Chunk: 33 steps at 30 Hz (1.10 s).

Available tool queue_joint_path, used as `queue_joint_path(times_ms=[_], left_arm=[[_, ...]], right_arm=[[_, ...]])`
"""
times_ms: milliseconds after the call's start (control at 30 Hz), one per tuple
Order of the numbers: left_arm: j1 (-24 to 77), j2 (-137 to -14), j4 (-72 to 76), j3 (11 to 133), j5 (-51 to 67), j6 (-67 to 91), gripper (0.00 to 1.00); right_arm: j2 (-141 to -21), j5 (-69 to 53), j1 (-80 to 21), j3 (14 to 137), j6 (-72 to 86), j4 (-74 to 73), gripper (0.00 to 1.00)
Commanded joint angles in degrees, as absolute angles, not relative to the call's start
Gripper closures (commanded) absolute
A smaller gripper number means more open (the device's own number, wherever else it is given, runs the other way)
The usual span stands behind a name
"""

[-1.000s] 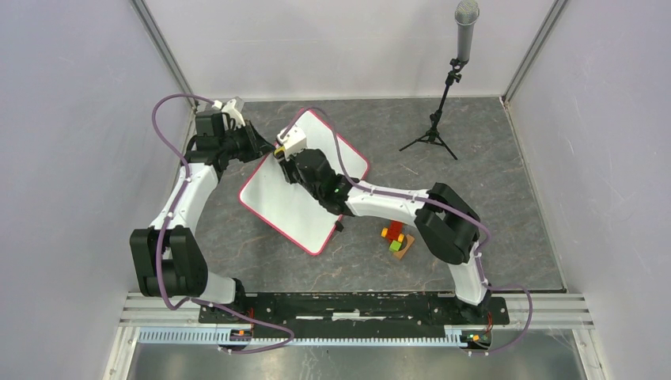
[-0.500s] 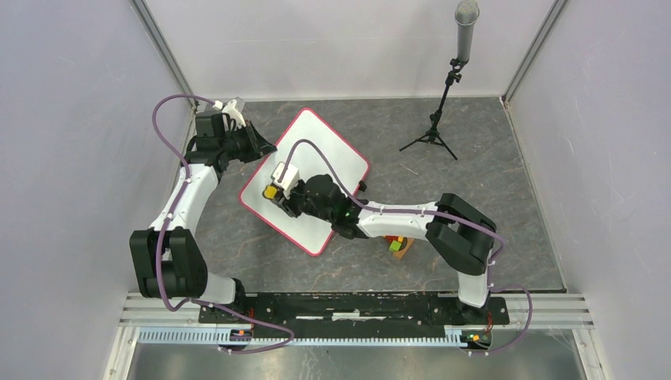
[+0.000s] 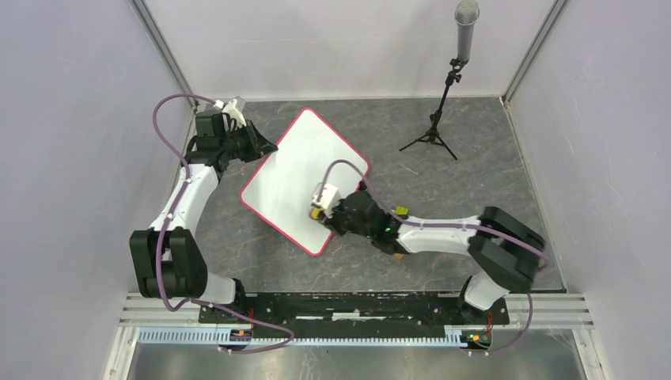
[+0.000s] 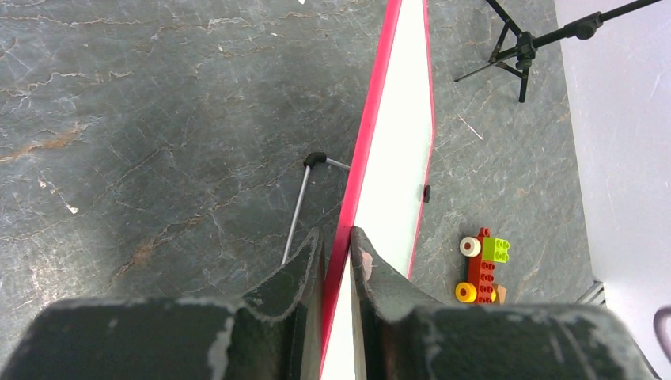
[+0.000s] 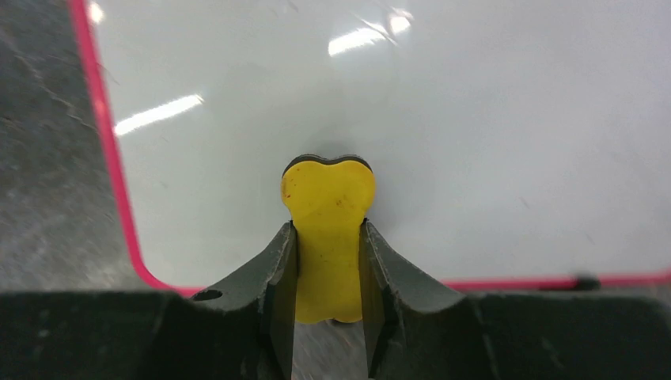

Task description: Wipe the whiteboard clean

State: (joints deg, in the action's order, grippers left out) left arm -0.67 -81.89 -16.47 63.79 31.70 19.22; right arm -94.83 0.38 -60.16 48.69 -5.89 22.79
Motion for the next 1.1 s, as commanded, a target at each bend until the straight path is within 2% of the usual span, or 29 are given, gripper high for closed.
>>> queue_joint_path(times_ms=[0, 233, 333, 400, 500, 633, 800, 867, 1000, 1067], left_arm=[[1.2, -83.2, -25.8, 60.8, 32.4, 19.9, 0.78], [1.3, -82.3, -25.8, 60.8, 32.3, 19.9, 0.73], [1.3, -81.4, -25.8, 60.8, 32.4, 20.0, 0.67], [1.3, -80.8, -25.8, 60.8, 32.4, 20.0, 0.61], [1.3, -79.8, -25.7, 60.7, 32.3, 20.0, 0.47], [1.3, -78.2, -25.8, 60.5, 31.4, 20.0, 0.31], [1.3, -76.2, -25.8, 60.3, 30.2, 19.7, 0.22], [1.3, -74.9, -25.8, 60.2, 29.3, 19.3, 0.19], [1.3, -71.3, -25.1, 59.9, 26.2, 18.6, 0.11], [1.5, -70.1, -26.3, 60.6, 25.3, 18.4, 0.10]], right_arm=[[-81.0, 9.4, -56.0, 39.5, -0.1, 23.9, 0.67], [-65.1, 26.9, -47.1, 31.9, 9.3, 10.6, 0.64], [-62.0, 33.0, -42.0, 31.8, 11.0, 3.4, 0.62], [-61.6, 33.6, -37.6, 32.3, 11.6, 0.2, 0.61], [-63.6, 35.4, -30.5, 34.2, 14.7, -8.8, 0.61], [-67.9, 30.8, -22.1, 34.8, 14.2, -13.0, 0.62], [-73.9, 25.2, -19.4, 36.5, 11.5, -15.1, 0.57], [-74.0, 23.3, -19.5, 36.5, 11.4, -15.3, 0.52], [-69.3, 23.1, -19.6, 36.5, 11.0, -16.8, 0.31], [-66.0, 23.1, -20.0, 38.2, 10.5, -19.5, 0.26]])
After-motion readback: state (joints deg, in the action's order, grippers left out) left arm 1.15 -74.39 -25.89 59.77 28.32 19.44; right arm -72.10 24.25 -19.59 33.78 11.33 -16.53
